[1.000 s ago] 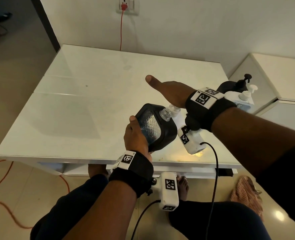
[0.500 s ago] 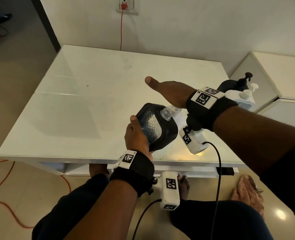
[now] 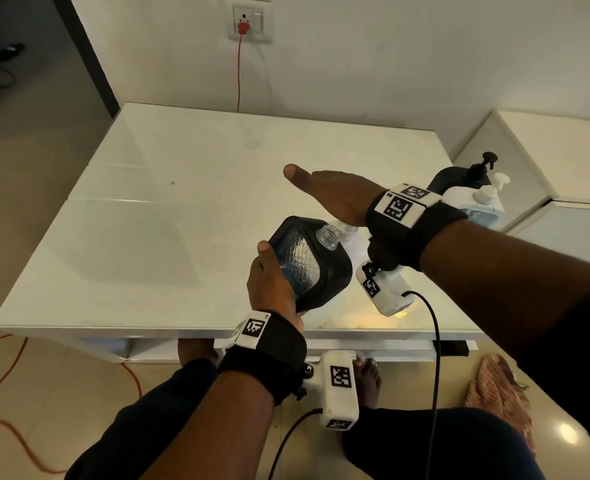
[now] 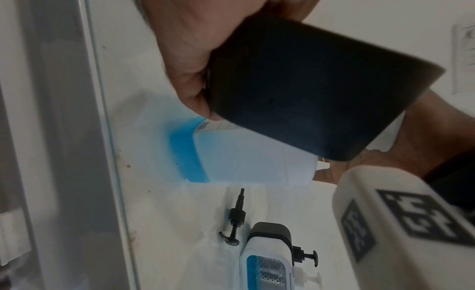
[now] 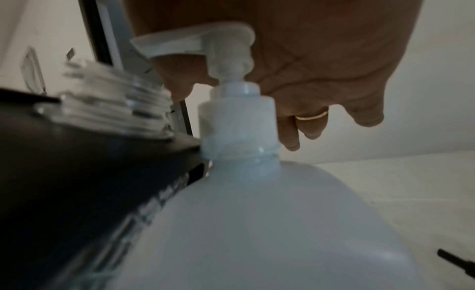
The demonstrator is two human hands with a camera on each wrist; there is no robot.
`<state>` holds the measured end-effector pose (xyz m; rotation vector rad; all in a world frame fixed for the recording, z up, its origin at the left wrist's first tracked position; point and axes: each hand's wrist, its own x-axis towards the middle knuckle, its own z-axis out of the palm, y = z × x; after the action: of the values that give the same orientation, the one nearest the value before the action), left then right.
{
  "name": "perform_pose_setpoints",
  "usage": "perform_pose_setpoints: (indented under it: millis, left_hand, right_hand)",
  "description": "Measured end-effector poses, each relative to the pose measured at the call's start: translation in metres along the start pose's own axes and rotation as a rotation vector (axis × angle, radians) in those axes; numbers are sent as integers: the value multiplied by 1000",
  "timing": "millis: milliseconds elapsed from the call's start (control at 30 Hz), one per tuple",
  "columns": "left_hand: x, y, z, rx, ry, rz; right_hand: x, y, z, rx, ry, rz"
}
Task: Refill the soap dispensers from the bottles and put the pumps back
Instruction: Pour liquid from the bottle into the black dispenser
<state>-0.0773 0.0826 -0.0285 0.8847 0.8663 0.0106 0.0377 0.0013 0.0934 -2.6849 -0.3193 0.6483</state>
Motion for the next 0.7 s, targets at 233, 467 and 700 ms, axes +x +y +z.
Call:
perform_pose_setpoints:
  millis: [233, 467, 700]
  left_hand:
    - [1, -2, 0, 4, -7, 12]
    - [10, -8, -3, 91, 19, 84]
    - [14, -10, -3, 80, 25, 70]
  right_hand:
    - [-6, 4, 0, -26, 45, 54]
    - [1, 1, -5, 36, -5, 22]
    - [-4, 4, 1, -19, 42, 37]
